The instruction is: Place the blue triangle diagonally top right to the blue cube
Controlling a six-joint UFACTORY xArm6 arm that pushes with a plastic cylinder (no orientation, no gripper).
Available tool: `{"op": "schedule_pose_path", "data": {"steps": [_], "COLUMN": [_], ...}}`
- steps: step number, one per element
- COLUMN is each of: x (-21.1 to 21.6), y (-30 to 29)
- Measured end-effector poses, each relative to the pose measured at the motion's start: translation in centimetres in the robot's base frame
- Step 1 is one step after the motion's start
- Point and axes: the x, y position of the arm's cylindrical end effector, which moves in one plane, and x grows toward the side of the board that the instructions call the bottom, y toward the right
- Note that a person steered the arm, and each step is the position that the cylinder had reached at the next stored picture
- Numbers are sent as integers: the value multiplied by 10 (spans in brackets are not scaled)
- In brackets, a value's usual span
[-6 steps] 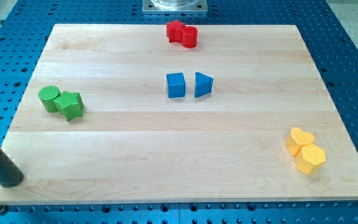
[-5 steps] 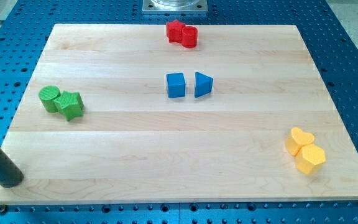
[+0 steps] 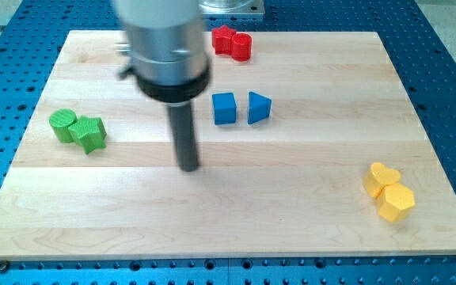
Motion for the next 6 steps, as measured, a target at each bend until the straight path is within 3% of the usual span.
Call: {"op": "schedule_pose_path", "data": {"steps": [2,4,6], "x": [-56,-86,-128], "y": [85,54,94]}}
